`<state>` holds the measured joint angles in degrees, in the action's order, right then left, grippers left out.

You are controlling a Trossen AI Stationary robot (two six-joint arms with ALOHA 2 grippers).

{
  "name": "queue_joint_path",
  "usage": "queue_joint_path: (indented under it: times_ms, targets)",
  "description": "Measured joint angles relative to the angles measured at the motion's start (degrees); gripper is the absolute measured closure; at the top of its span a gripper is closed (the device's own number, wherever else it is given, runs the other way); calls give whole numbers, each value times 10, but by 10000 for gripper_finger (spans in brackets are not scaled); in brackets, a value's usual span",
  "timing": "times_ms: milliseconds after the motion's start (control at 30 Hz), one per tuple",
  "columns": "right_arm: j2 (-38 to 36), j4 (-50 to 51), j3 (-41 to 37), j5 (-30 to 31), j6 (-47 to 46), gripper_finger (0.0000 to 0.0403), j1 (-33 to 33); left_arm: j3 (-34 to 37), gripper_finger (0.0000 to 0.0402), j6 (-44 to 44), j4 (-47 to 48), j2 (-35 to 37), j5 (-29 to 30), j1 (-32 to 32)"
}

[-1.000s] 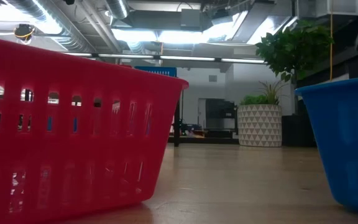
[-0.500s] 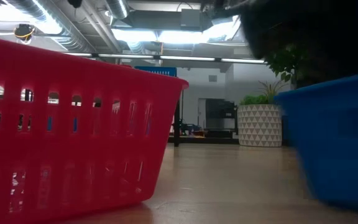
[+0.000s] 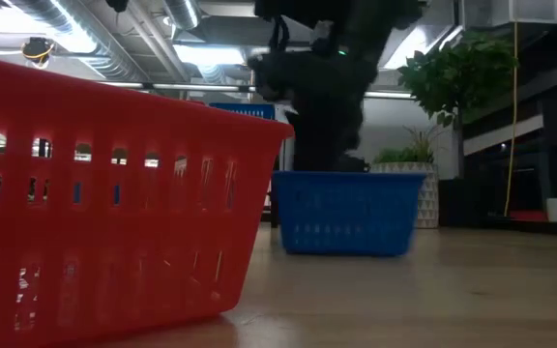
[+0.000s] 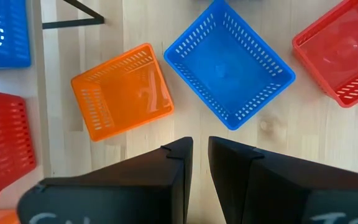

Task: Stack baskets on shelf by color
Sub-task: Move the bins to the center of the table

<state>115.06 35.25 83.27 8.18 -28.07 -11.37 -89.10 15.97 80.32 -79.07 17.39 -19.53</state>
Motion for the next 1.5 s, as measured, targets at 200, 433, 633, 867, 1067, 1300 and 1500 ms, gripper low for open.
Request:
queue_joint_path:
  times_ms: [200,433,633,867,1067,1300,1500]
  targets:
    - [-13,65,59,-7,-6,395,-10,0,357,0,1,0,0,0]
    - [-18,337,200,-11,-137,395,-94,0,357,0,0,0,6,0]
    - [-18,484,242,-14,-285,395,-190,0,357,0,1,0,14,0]
    - [-17,547,232,-53,-502,395,-292,0,357,0,1,0,15,0]
    - [-17,548,186,-135,-638,395,-355,0,357,0,0,0,15,0]
    - [-18,528,117,-195,-687,395,-380,0,357,4,0,0,15,0]
    - [-18,466,37,-227,-671,395,-380,0,357,5,-4,0,15,0]
